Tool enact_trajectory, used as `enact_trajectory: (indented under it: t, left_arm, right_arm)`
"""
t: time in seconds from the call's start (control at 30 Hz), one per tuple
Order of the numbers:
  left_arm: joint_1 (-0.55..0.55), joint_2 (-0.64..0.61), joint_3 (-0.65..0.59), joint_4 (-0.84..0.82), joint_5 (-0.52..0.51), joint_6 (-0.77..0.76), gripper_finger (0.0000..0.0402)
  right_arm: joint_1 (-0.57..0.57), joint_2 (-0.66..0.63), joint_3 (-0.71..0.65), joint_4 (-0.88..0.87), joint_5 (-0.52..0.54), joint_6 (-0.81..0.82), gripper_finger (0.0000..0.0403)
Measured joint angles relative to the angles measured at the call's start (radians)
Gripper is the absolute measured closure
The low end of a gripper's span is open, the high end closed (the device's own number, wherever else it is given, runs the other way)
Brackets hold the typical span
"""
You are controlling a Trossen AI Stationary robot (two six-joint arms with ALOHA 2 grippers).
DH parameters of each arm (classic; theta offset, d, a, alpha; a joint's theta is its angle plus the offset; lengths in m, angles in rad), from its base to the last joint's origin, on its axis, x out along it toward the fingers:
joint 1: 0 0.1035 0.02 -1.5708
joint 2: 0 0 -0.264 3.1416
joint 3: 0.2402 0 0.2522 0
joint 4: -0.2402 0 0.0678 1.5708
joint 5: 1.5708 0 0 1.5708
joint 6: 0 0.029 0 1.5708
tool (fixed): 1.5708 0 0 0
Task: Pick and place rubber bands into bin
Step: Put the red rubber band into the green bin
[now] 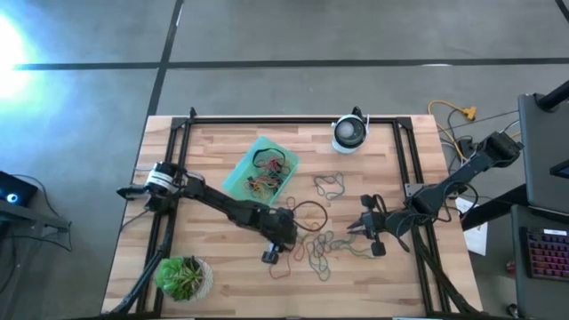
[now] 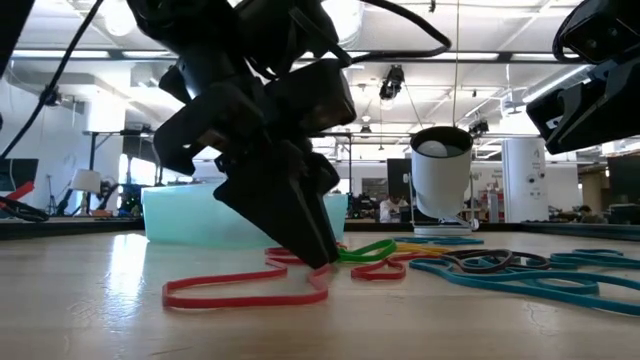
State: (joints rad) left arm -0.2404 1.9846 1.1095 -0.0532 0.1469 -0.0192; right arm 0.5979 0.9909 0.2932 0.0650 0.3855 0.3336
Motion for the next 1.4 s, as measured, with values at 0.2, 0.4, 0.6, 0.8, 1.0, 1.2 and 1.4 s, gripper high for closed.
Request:
enact_trajectory:
  t: [0.2,0.4,0.6,0.8,1.0,1.2,1.4]
  left_arm:
    - [0.001,0.001,-0.001,-0.024,0.016,0.010,0.0334]
    - [-0.005,0.002,-0.003,-0.044,0.027,0.056,0.0397]
    - [-0.025,-0.001,-0.006,-0.052,-0.065,0.109,0.0400]
    - [-0.038,-0.042,-0.008,-0.059,-0.100,0.113,0.0401]
    - [-0.065,-0.102,-0.014,-0.133,-0.249,0.135,0.0401]
    - [-0.113,-0.142,-0.014,-0.179,-0.491,0.138,0.0401]
    - [-0.159,-0.166,-0.012,-0.173,-0.693,0.163,0.0401]
  right_arm:
    - [0.000,0.000,0.000,0.000,0.000,0.000,0.0349]
    - [0.000,0.000,0.000,0.000,0.000,0.000,0.0349]
    - [0.000,0.000,-0.001,0.000,0.000,0.000,0.0349]
    - [0.000,0.000,-0.006,-0.001,0.000,0.007,0.0349]
    - [0.000,0.000,-0.009,-0.001,0.000,0.007,0.0349]
    - [0.000,0.000,-0.011,0.000,0.000,0.008,0.0349]
    - [0.000,0.000,-0.011,0.000,0.000,0.015,0.0349]
